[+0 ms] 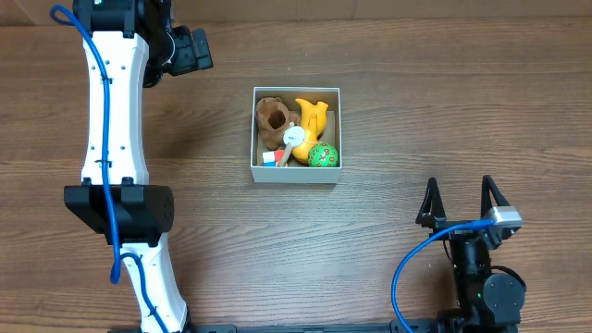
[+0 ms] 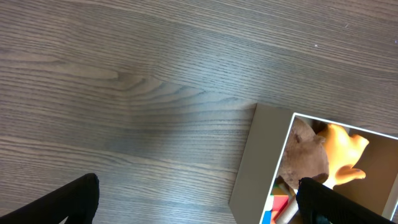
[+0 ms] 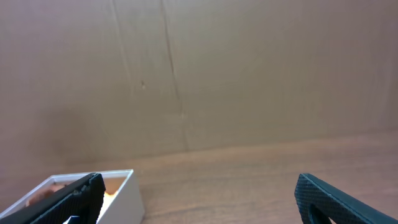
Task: Pack container
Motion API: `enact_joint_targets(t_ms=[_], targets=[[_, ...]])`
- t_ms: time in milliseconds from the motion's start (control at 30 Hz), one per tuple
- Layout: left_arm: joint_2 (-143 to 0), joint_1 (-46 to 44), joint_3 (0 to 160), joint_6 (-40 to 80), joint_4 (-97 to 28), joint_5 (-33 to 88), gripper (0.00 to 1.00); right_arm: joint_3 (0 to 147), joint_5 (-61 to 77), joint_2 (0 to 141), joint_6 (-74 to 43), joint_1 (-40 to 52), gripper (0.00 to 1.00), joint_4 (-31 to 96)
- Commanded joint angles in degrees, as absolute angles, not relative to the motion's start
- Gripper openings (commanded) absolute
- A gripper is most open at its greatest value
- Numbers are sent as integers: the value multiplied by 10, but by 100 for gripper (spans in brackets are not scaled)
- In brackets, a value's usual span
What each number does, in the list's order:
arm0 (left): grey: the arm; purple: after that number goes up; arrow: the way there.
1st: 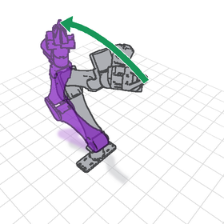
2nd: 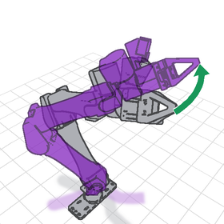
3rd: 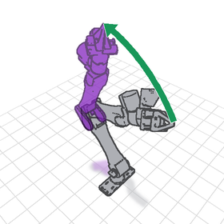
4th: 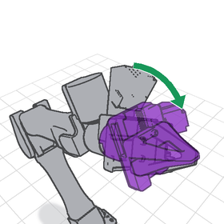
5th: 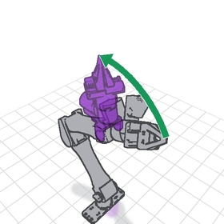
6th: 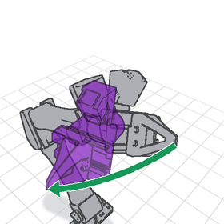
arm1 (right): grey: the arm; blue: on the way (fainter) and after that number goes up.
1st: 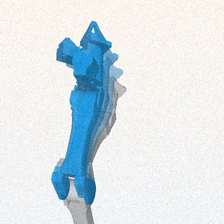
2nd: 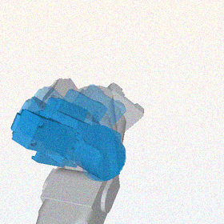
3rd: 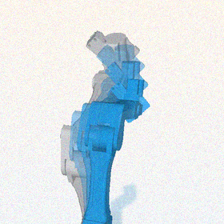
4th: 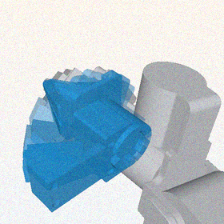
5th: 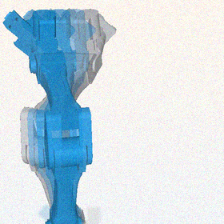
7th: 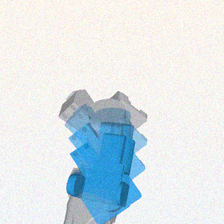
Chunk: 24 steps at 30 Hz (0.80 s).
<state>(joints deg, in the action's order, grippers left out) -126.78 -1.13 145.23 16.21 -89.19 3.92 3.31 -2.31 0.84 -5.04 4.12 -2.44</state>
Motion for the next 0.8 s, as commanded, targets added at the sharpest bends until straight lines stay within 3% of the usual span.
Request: enact_joint_targets(t_ms=[0, 767], targets=[[-1267, -12, 1464, 168, -893, 45, 100, 13, -18, 2, -47, 38, 100, -30], [-1267, -12, 1464, 168, -893, 45, 100, 4, -3, 2, -46, 38, 100, 34]])
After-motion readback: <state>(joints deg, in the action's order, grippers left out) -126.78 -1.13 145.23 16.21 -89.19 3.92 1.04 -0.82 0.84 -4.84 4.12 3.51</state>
